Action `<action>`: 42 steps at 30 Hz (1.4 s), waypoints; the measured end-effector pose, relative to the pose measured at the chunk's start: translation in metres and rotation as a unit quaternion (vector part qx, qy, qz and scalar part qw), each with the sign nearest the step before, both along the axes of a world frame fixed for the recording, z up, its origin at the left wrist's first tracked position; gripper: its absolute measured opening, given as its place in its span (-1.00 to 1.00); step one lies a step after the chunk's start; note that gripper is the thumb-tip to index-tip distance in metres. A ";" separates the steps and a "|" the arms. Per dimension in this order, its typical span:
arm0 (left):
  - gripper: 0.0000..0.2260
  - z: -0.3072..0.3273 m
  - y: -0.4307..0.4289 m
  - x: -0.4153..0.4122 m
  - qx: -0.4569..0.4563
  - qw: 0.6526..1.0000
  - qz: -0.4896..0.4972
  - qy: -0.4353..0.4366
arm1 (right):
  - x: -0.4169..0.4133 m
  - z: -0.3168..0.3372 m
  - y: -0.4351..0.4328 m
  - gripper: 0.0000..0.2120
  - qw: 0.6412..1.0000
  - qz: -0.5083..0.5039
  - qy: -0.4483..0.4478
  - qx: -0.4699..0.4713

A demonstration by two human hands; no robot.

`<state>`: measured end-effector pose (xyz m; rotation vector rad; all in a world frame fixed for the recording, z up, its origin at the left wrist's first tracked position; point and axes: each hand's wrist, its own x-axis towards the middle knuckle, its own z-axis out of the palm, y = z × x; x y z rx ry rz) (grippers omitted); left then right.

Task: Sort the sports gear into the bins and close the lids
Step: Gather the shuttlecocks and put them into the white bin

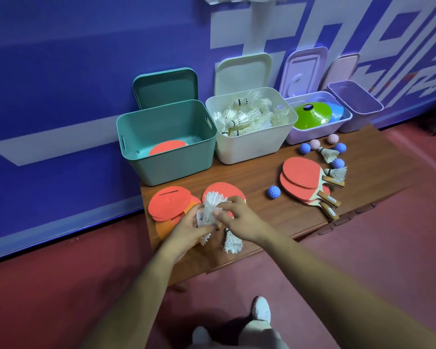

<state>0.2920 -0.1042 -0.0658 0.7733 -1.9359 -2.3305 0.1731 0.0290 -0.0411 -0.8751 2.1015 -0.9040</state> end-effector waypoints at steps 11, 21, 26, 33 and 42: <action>-0.52 -0.014 -0.011 0.008 0.016 0.997 0.063 0.031 | -0.014 -0.032 0.020 -0.69 0.989 -0.116 0.062 0.074; -0.46 -0.051 -0.030 0.058 -0.014 0.997 0.073 -0.021 | 0.025 -0.112 0.020 -0.69 0.923 0.042 0.268 0.273; -0.44 -0.058 -0.034 0.070 -0.014 0.997 0.066 -0.033 | 0.017 -0.103 0.017 -0.87 0.938 -0.038 0.298 0.170; -0.48 -0.052 -0.029 0.053 -0.008 0.999 0.042 -0.031 | -0.024 -0.018 -0.005 -0.85 0.961 -0.244 0.046 -0.122; -0.47 -0.021 -0.019 0.014 -0.027 0.998 -0.054 0.019 | -0.018 0.020 -0.022 -0.86 0.990 -0.033 0.140 0.000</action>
